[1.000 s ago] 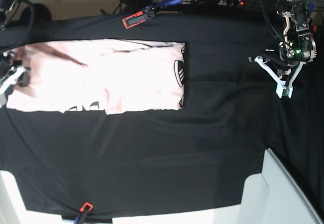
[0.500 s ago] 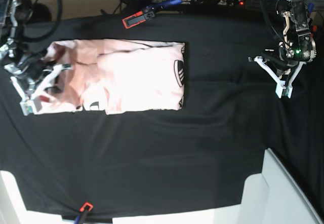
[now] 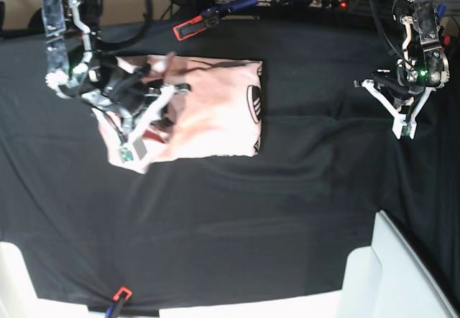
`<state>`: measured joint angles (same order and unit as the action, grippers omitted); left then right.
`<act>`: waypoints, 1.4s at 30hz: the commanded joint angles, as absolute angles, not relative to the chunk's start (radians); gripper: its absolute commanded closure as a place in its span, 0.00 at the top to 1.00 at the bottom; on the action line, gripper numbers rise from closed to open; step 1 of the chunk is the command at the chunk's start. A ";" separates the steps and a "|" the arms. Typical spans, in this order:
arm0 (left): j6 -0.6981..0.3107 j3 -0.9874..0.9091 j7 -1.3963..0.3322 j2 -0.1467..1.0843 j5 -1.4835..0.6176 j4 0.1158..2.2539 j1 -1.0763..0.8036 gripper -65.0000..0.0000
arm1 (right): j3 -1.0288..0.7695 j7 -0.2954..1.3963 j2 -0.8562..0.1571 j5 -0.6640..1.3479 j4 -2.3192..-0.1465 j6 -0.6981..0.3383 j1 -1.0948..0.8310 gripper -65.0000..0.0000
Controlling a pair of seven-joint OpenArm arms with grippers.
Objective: Fold the T-shirt properly
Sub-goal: 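Lift the other strip end with the right gripper and fold it over the stack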
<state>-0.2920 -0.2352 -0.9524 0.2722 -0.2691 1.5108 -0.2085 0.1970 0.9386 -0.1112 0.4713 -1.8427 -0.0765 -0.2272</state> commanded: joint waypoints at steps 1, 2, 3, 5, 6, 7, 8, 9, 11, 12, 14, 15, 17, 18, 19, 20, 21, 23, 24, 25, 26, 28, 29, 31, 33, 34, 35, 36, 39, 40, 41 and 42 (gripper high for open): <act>-0.294 -0.242 -0.940 0.288 -0.272 1.526 -0.205 0.00 | 0.213 0.923 -0.110 0.483 -1.857 -0.068 -0.205 0.00; -0.294 -0.242 -0.940 0.289 -0.272 1.526 -0.205 0.00 | 0.229 0.923 -0.107 0.483 -1.850 -0.059 -0.196 0.00; -0.294 -0.242 -0.940 0.291 -0.272 1.526 -0.205 0.00 | 0.249 0.923 -0.105 0.483 -1.839 -0.047 -0.185 0.00; -0.294 -0.242 -0.940 0.305 -0.272 1.526 -0.220 0.00 | 0.285 0.923 -0.104 0.483 -1.808 -0.016 -0.162 0.00; -0.294 -0.243 -0.940 0.312 -0.274 1.526 -0.225 0.00 | 0.297 0.921 -0.097 0.483 -1.790 -0.005 -0.156 0.00; -0.294 -0.243 -0.940 0.317 -0.274 1.526 -0.229 0.00 | 0.303 0.920 -0.091 0.483 -1.776 -0.004 -0.154 0.00; -0.294 -0.245 -0.940 0.325 -0.274 1.526 -0.231 0.00 | 0.306 0.909 -0.087 0.483 -1.762 -0.004 -0.150 0.00; -0.294 -0.254 -0.940 0.329 -0.274 1.526 -0.236 0.00 | 0.311 0.891 -0.087 0.483 -1.748 -0.002 -0.147 0.00; -0.294 -0.314 -0.941 0.329 -0.274 1.526 -0.255 0.00 | 0.311 0.874 -0.085 0.483 -1.721 -0.001 -0.143 0.00; -0.294 -0.351 -0.941 0.329 -0.274 1.526 -0.260 0.00 | 0.311 0.868 -0.085 0.483 -1.705 -0.001 -0.143 0.00; -0.294 -0.418 -0.941 0.331 -0.271 1.524 -0.275 0.00 | 0.320 0.866 -0.082 0.483 -1.682 -0.001 -0.142 0.00; -0.294 -0.433 -0.941 0.340 -0.263 1.524 -0.282 0.00 | 0.332 0.866 -0.074 0.483 -1.676 -0.001 -0.133 0.00; -0.294 -0.444 -0.941 0.351 -0.213 1.524 -0.285 0.00 | 0.357 0.866 -0.065 0.481 -1.666 0.008 -0.119 0.00; -0.294 -0.450 -0.941 0.351 -0.179 1.524 -0.288 0.00 | 0.363 0.865 -0.062 0.481 -1.659 0.018 -0.114 0.00; -0.294 -0.452 -0.941 0.349 -0.140 1.524 -0.288 0.00 | 0.367 0.865 -0.053 0.481 -1.650 0.041 -0.105 0.01; -0.294 -0.452 -0.941 0.346 -0.107 1.524 -0.288 0.00 | 0.369 0.865 -0.036 0.481 -1.639 0.074 -0.096 0.03; -0.294 -0.452 -0.941 0.346 -0.090 1.524 -0.289 0.00 | 0.372 0.865 -0.027 0.481 -1.629 0.108 -0.090 0.05; -0.294 -0.452 -0.941 0.338 -0.084 1.524 -0.289 0.00 | 0.414 0.865 -0.019 0.481 -1.618 0.162 -0.082 0.11; -0.294 -0.452 -0.941 0.335 -0.081 1.524 -0.289 0.00 | 0.446 0.865 -0.019 0.481 -1.618 0.183 -0.073 0.16; -0.294 -0.453 -0.941 0.335 -0.084 1.524 -0.289 0.00 | 0.475 0.865 -0.019 0.483 -1.618 0.205 -0.068 0.20; -0.294 -0.453 -0.941 0.334 -0.084 1.524 -0.289 0.00 | 0.496 0.865 -0.018 0.483 -1.618 0.226 -0.061 0.25; -0.294 -0.446 -0.941 0.332 -0.084 1.524 -0.288 0.00 | 0.536 0.865 -0.005 0.486 -1.616 0.282 -0.048 0.38; -0.294 -0.444 -0.941 0.332 -0.084 1.524 -0.285 0.00 | 0.553 0.865 -0.002 0.486 -1.616 0.300 -0.047 0.45; -0.294 -0.444 -0.941 0.331 -0.084 1.524 -0.280 0.00 | 0.602 0.872 0.004 0.483 -1.618 0.325 -0.042 0.55; -0.294 -0.444 -0.941 0.331 -0.084 1.524 -0.278 0.00 | 0.636 0.874 0.002 0.483 -1.624 0.338 -0.028 0.57; -0.294 -0.444 -0.940 0.331 -0.084 1.524 -0.278 0.00 | 0.654 0.875 0.002 0.483 -1.623 0.338 -0.021 0.57; -0.294 -0.444 -0.937 0.331 -0.084 1.524 -0.278 0.00 | 0.670 0.875 0.002 0.483 -1.618 0.340 -0.012 0.56; -0.294 -0.446 -0.937 0.331 -0.084 1.524 -0.278 0.00 | 0.682 0.875 0.001 0.483 -1.616 0.340 -0.004 0.56; -0.294 -0.447 -0.937 0.331 -0.084 1.524 -0.278 0.00 | 0.690 0.900 -0.013 0.481 -1.624 0.340 0.016 0.56; -0.294 -0.447 -0.935 0.331 -0.084 1.524 -0.278 0.00 | 0.691 0.924 -0.021 0.481 -1.629 0.340 0.031 0.56; -0.294 -0.447 -0.935 0.331 -0.084 1.524 -0.278 0.00 | 0.710 0.949 -0.025 0.481 -1.647 0.340 0.047 0.56; -0.294 -0.447 -0.935 0.331 -0.084 1.524 -0.278 0.00 | 0.734 0.969 -0.033 0.481 -1.670 0.341 0.062 0.56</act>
<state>-0.2981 -0.4389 -0.9485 0.3134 -0.0856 1.5097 -0.2832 0.7303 0.9886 -0.0547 0.4603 -1.6390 0.3550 0.0406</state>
